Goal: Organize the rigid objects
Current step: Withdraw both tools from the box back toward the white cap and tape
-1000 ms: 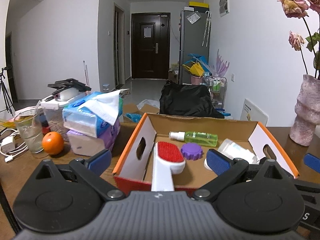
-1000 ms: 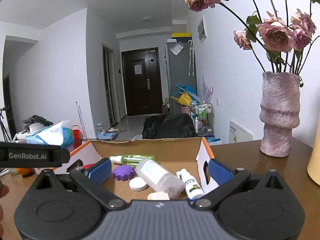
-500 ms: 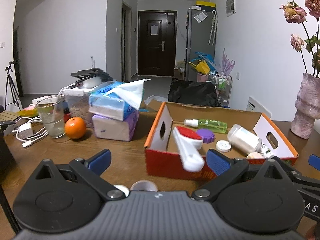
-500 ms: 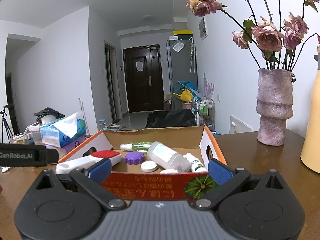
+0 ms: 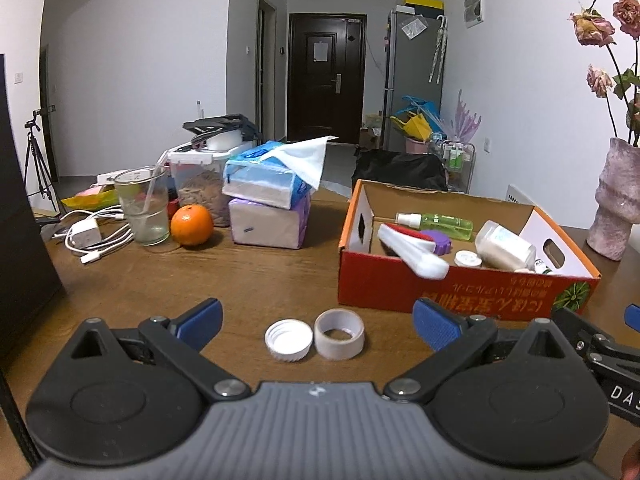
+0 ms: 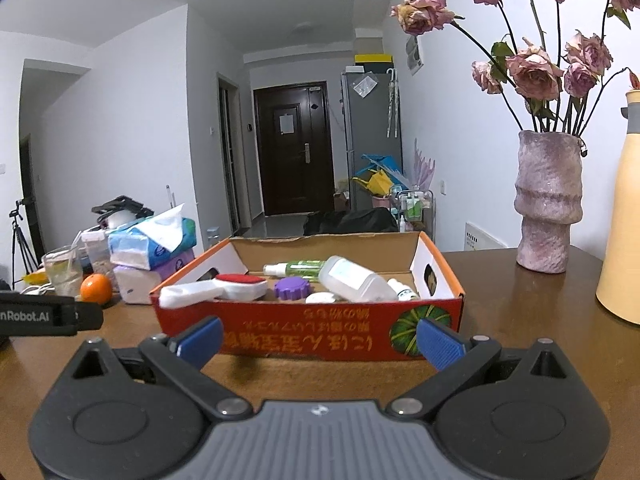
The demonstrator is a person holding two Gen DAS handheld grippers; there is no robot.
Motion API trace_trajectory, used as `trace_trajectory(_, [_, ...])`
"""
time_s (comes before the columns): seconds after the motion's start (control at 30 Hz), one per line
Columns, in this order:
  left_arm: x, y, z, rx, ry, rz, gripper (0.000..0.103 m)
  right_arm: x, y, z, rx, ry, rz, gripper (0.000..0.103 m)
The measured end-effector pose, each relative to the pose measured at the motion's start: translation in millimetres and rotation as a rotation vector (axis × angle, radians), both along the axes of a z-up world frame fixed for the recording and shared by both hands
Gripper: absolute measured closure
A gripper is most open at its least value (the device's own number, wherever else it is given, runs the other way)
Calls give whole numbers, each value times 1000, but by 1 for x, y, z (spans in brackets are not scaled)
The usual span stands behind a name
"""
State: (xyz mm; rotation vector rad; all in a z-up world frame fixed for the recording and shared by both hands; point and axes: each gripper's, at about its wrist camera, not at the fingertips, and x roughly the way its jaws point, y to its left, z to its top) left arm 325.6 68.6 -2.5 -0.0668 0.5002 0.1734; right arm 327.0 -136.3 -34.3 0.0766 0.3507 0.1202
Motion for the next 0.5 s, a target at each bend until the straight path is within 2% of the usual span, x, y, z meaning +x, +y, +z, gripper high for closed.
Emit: trace_trajectory(0.5, [-20,39,-27,-15,75,24,0,-31,26,-12,-42,37,20,0])
